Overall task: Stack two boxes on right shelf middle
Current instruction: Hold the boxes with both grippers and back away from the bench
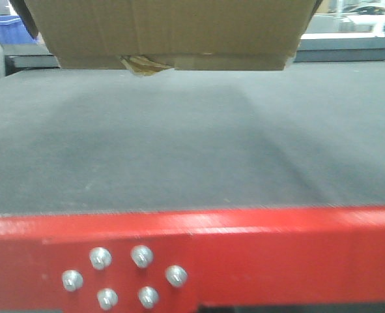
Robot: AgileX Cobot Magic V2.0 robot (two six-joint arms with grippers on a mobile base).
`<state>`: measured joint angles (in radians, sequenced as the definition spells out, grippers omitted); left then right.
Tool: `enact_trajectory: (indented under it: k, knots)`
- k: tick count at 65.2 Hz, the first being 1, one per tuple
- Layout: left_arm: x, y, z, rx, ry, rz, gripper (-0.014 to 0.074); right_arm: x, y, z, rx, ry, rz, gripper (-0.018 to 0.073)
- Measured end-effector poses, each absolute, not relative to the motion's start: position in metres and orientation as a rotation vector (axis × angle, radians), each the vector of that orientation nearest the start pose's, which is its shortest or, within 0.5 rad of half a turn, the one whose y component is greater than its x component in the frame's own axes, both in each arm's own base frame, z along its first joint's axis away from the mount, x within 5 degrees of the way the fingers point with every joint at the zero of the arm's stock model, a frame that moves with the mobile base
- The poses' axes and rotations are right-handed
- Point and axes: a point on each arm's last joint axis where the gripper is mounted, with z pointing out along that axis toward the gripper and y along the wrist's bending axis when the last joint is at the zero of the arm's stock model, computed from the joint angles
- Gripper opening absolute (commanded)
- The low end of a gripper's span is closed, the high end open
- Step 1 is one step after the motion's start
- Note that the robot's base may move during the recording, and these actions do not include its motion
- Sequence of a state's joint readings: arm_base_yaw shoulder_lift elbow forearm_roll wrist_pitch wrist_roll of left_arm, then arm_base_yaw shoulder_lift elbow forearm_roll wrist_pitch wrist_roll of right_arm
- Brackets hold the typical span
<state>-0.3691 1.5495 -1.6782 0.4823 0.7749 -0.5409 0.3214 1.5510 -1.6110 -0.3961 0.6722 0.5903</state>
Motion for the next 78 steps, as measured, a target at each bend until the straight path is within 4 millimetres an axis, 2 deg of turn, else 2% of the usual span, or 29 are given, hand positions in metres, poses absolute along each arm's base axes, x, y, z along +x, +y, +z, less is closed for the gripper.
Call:
enact_trajectory:
  k: [49,78]
  knots:
    - [0.336,-0.096,0.441,-0.006,2.032,0.018,-0.0111,0.354,0.096,0.434,0.028,1.88,0.168,-0.0151]
    - [0.336,-0.095,0.442,-0.007,2.027,0.025,-0.0111,0.355,0.096,0.436,0.019,1.855,0.173,-0.0151]
